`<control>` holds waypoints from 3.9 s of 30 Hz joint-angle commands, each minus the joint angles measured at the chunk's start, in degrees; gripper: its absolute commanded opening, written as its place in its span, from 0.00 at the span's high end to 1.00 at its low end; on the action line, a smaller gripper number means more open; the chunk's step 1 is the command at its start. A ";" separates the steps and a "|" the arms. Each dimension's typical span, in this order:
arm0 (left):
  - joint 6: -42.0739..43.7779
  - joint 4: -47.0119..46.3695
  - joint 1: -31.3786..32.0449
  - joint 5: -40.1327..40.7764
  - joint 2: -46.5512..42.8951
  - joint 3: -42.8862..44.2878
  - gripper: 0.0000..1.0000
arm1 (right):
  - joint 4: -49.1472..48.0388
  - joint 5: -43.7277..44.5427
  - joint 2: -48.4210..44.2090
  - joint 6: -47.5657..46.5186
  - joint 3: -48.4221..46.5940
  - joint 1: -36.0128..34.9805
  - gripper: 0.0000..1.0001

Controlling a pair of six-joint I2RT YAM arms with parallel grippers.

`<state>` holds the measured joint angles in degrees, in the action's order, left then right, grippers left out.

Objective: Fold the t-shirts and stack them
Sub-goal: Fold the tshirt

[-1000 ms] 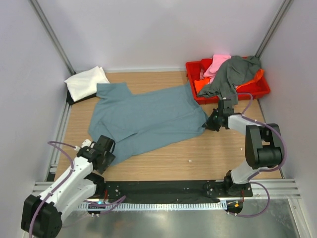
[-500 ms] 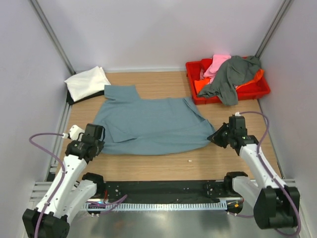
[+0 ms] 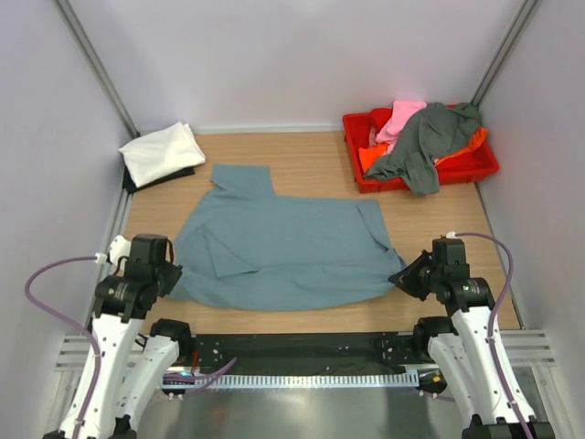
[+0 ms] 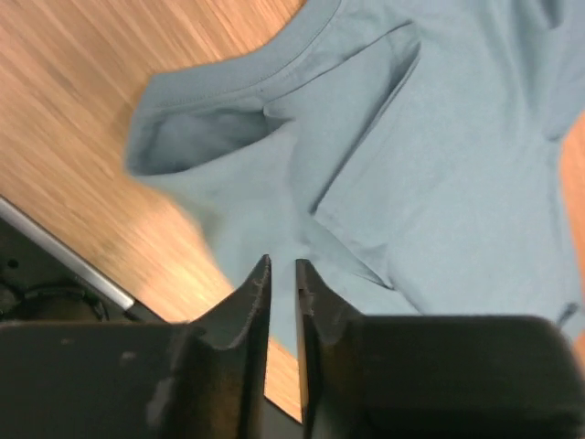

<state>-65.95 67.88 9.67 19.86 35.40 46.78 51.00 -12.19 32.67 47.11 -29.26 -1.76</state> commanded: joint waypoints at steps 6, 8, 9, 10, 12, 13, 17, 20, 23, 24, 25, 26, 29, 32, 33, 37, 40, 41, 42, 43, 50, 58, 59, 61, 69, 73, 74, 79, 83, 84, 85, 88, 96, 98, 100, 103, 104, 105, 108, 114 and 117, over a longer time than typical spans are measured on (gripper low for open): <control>5.11 7.10 -0.36 -4.12 -7.88 7.44 0.32 | 8.32 -0.48 -3.84 -0.44 -5.01 0.09 0.25; 7.15 5.17 -0.36 -4.39 -7.80 7.09 0.33 | 8.94 2.51 -4.27 -1.06 -8.60 0.09 0.16; 8.11 2.38 -0.44 -5.08 -7.36 6.83 0.34 | 8.50 3.39 -4.54 -1.67 -9.76 0.09 0.15; 10.04 0.61 -0.44 -6.31 -5.88 6.39 0.35 | 6.93 4.09 -4.45 -2.28 -10.81 0.09 0.15; 11.37 -5.19 -0.44 -10.27 -3.94 4.29 0.37 | 2.47 2.62 -2.70 -4.39 -13.36 0.09 0.17; 12.07 -6.78 -0.44 -10.97 -1.67 3.15 0.39 | 0.87 1.30 -1.48 -5.01 -13.89 0.09 0.18; 11.81 -10.74 -0.44 -8.01 2.74 0.68 0.58 | -5.47 -3.21 9.94 -8.61 -21.25 -5.41 0.35; 9.98 -12.23 -0.44 -5.54 2.84 -2.92 0.79 | -8.63 14.11 19.08 -7.92 -30.64 -26.86 0.45; 5.86 -13.90 -0.53 -4.83 1.70 -6.43 1.00 | -8.20 21.84 36.10 -9.31 -42.93 -41.35 0.56; 4.36 -14.09 -0.53 -4.91 1.43 -7.23 1.00 | -8.29 20.72 40.68 -11.15 -46.04 -46.27 0.60; 2.69 -14.35 -0.62 -5.44 1.17 -9.15 1.00 | -8.90 18.88 49.25 -12.21 -48.76 -48.67 0.65; 0.32 -16.00 -0.62 -6.14 0.99 -10.30 1.00 | -9.86 16.95 52.82 -13.35 -53.66 -50.26 0.70; -2.33 -19.09 -0.62 -8.34 1.60 -15.13 1.00 | -13.65 9.73 65.19 -16.87 -62.11 -54.75 0.73; -5.41 -21.80 -0.71 -5.71 3.10 -19.88 1.00 | -12.52 4.90 77.66 -20.64 -72.20 -57.65 0.73; -5.76 -23.39 -0.71 -5.45 3.19 -21.28 1.00 | -10.42 3.50 80.34 -21.61 -74.87 -58.26 0.73; -5.86 -26.57 -0.79 -3.96 4.67 -24.28 1.00 | -9.16 -0.55 89.84 -24.17 -82.62 -60.29 0.73; -4.98 -24.29 -0.88 -1.14 5.30 -24.02 1.00 | -10.57 -3.71 93.54 -24.52 -85.00 -60.64 0.73; -4.97 -23.15 -0.88 -0.44 5.12 -24.20 1.00 | -11.36 -5.72 94.15 -24.35 -85.61 -60.64 0.73; -4.97 -22.88 -0.88 0.00 4.86 -24.63 1.00 | -12.50 -6.70 95.03 -24.09 -86.14 -60.64 0.73; -5.06 -22.88 -0.97 -0.17 4.33 -25.85 1.00 | -12.86 -7.67 96.69 -24.00 -86.58 -60.64 0.73; -5.32 -23.68 -1.32 -1.40 -0.06 -29.91 1.00 | -13.65 -11.45 104.08 -22.95 -91.42 -60.91 0.73; -5.85 -24.10 -1.32 -0.96 -2.44 -30.96 1.00 | -18.92 -13.92 108.66 -20.22 -92.73 -60.99 0.84; -5.77 -24.37 -1.32 -1.05 -2.35 -31.05 1.00 | -19.01 -13.66 109.18 -20.22 -93.00 -60.99 0.85; -5.50 -24.81 -1.32 -0.96 -1.91 -31.23 1.00 | -19.19 -13.57 110.42 -20.13 -93.26 -60.99 0.87; -4.97 -24.99 -1.32 -0.87 -1.82 -31.14 1.00 | -14.35 1.37 108.67 -24.43 -90.02 -57.49 0.91; -4.89 -25.16 -1.32 -0.96 -1.82 -31.14 1.00 | -11.55 4.97 107.70 -27.41 -87.99 -52.83 0.92; -4.80 -25.07 -1.32 -1.05 -1.82 -31.23 1.00 | -11.02 5.67 107.52 -27.95 -87.99 -51.95 0.92; -4.80 -25.07 -1.32 -1.05 -2.09 -31.23 1.00 | -8.12 5.34 105.59 -28.92 -91.75 -46.51 0.92; -4.71 -25.25 -1.32 -1.05 -1.65 -31.14 1.00 | -5.23 4.62 103.92 -30.67 -95.46 -44.56 0.89; -4.71 -25.34 -1.32 -0.96 -1.47 -31.05 1.00 | -4.78 4.54 103.83 -31.03 -95.81 -44.21 0.87; -4.80 -25.16 -1.32 -0.79 -0.95 -30.97 1.00 | -4.34 4.63 103.65 -31.55 -96.51 -43.86 0.85; -4.10 -25.68 -1.32 -1.66 -0.16 -30.61 1.00 | -2.40 6.13 103.13 -32.00 -96.87 -42.02 0.83; 1.96 -50.07 -1.24 -15.79 3.79 -30.26 0.44 | -4.60 -0.20 101.98 -30.07 -94.67 -40.34 0.80; 2.84 -54.06 -1.15 -16.78 9.56 -29.39 0.41 | -5.21 -1.08 102.16 -29.71 -93.88 -40.34 0.80; 3.81 -57.76 -1.15 -17.40 14.41 -28.07 0.41 | -5.74 -1.96 102.16 -29.36 -92.92 -40.34 0.80; 4.25 -63.73 -1.06 -19.58 25.22 -26.40 0.43 | -6.27 -2.66 102.16 -29.27 -92.04 -40.34 0.80; 3.99 -65.49 -0.97 -21.25 27.42 -26.22 0.43 | -6.61 -2.84 102.07 -29.27 -91.77 -40.34 0.80; 3.64 -67.68 -0.54 -21.61 31.45 -26.22 0.44 | -6.71 -3.02 102.07 -29.36 -91.60 -40.25 0.80; 2.94 -72.86 0.43 -21.61 34.99 -26.39 0.47 | -6.44 -3.11 102.07 -29.71 -91.42 -40.34 0.80; 3.37 -73.68 1.67 -20.56 36.77 -25.95 1.00 | -6.62 -3.02 102.25 -30.15 -90.45 -40.17 0.80; 3.55 -65.80 1.49 -16.44 35.45 -24.12 1.00 | -6.79 -3.02 102.25 -30.32 -90.45 -39.73 0.80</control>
<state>-63.70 -4.03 11.05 -0.25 71.96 21.39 45.19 -14.48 138.45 17.41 -119.74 -41.87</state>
